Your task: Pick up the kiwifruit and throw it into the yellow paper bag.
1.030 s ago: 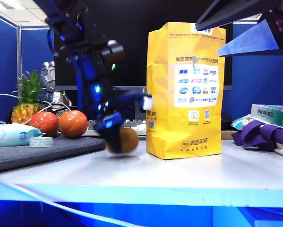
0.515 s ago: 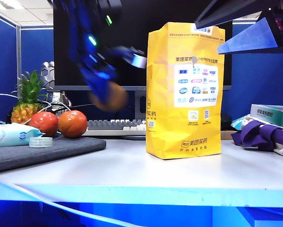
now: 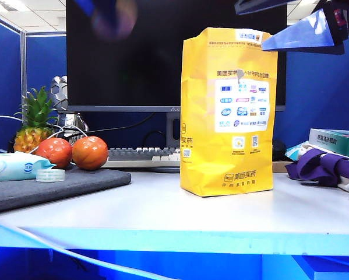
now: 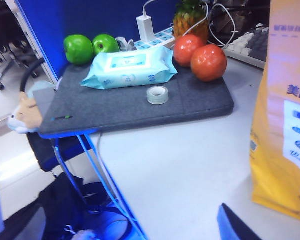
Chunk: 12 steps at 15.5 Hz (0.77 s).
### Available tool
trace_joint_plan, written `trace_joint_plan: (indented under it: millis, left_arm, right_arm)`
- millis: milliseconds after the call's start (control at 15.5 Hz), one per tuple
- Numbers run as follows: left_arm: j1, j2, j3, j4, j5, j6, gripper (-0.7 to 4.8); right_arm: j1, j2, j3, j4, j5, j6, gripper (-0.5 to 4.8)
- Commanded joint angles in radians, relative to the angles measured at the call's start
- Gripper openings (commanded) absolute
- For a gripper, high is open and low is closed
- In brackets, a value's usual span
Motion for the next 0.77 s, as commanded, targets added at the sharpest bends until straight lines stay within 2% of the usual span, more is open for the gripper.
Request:
trace_joint_plan:
  millis: [64, 129, 257, 322, 386, 450, 515, 579, 644, 772]
  left_arm:
    - [0.000, -0.067, 0.005, 0.178, 0.495, -0.046, 1.72]
    - [0.000, -0.066, 0.005, 0.246, 0.647, -0.053, 1.72]
    - [0.000, -0.035, 0.005, 0.353, 0.784, -0.060, 1.73]
    - [0.000, -0.010, 0.005, 0.412, 0.831, -0.089, 1.73]
    - [0.000, 0.030, 0.005, 0.481, 0.842, -0.148, 1.73]
    - [0.000, 0.051, 0.005, 0.502, 0.842, -0.168, 1.73]
    - [0.000, 0.087, 0.005, 0.521, 0.842, -0.178, 1.73]
    - [-0.001, 0.108, 0.005, 0.523, 0.845, -0.177, 1.73]
    - [-0.002, 0.146, 0.005, 0.527, 0.845, -0.185, 1.73]
    - [-0.002, 0.195, 0.005, 0.543, 0.890, -0.202, 1.73]
  right_arm:
    - [0.000, -0.003, 0.007, 0.059, -0.045, 0.045, 4.79]
    - [0.000, -0.004, 0.007, 0.119, -0.094, 0.107, 4.79]
    - [0.000, -0.006, 0.007, 0.272, -0.190, 0.224, 4.79]
    - [0.000, -0.017, 0.009, 0.323, -0.195, 0.238, 4.79]
    - [-0.003, -0.043, 0.022, 0.340, -0.155, 0.227, 4.79]
    - [-0.013, -0.064, 0.033, 0.328, -0.103, 0.201, 4.79]
    - [-0.039, -0.102, 0.053, 0.291, 0.007, 0.123, 4.79]
    - [-0.055, -0.126, 0.068, 0.263, 0.063, 0.064, 4.79]
    - [-0.074, -0.168, 0.100, 0.193, 0.149, -0.028, 4.79]
    - [-0.084, -0.219, 0.154, 0.044, 0.288, -0.114, 4.79]
